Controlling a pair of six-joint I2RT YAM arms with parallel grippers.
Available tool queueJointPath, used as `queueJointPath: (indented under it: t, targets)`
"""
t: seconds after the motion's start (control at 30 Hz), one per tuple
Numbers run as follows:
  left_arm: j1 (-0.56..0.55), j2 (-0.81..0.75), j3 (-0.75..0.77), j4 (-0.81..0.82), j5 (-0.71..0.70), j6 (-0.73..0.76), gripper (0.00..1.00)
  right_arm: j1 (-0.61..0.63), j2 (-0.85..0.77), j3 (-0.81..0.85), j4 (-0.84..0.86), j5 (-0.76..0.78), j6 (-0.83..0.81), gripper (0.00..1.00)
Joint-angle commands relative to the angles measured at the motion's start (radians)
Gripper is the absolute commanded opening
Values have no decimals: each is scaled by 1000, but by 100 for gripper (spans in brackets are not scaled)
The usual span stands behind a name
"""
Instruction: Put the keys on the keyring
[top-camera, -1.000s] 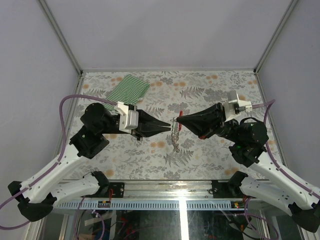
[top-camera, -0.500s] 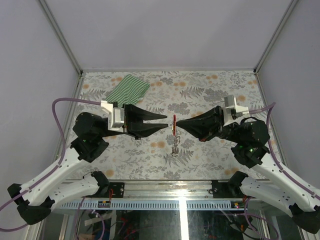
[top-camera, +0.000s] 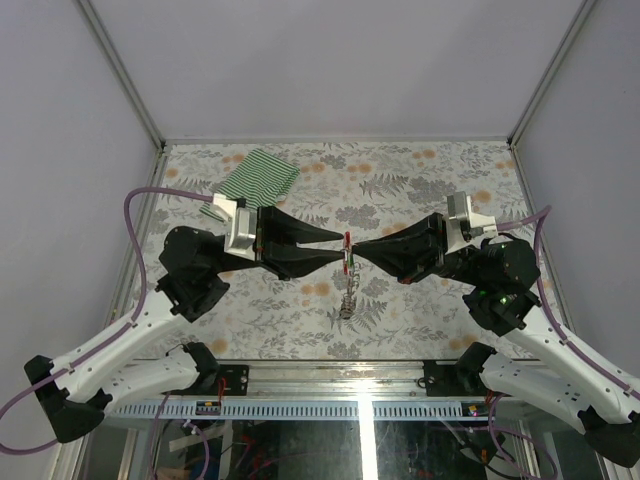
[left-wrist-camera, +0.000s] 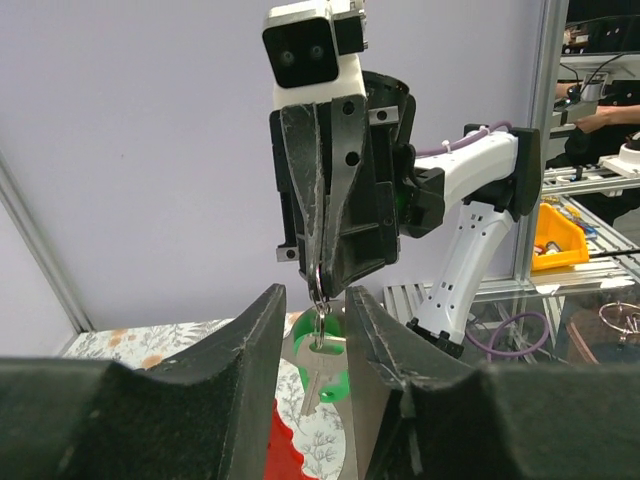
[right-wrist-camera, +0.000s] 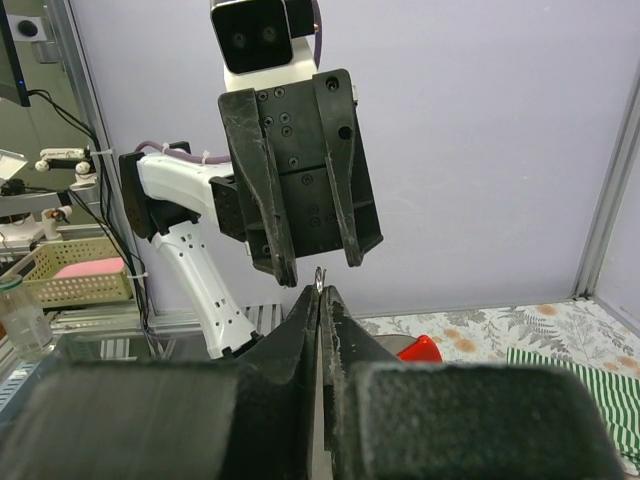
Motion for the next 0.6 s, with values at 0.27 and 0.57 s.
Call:
queueJointPath:
  t: [0.27, 0.57]
  targets:
    - [-22, 20, -15, 89, 3, -31, 33, -1, -16, 56, 61, 5, -21, 0]
    - [-25, 29, -24, 93, -6, -32, 24, -1, -18, 56, 64, 2, -17, 0]
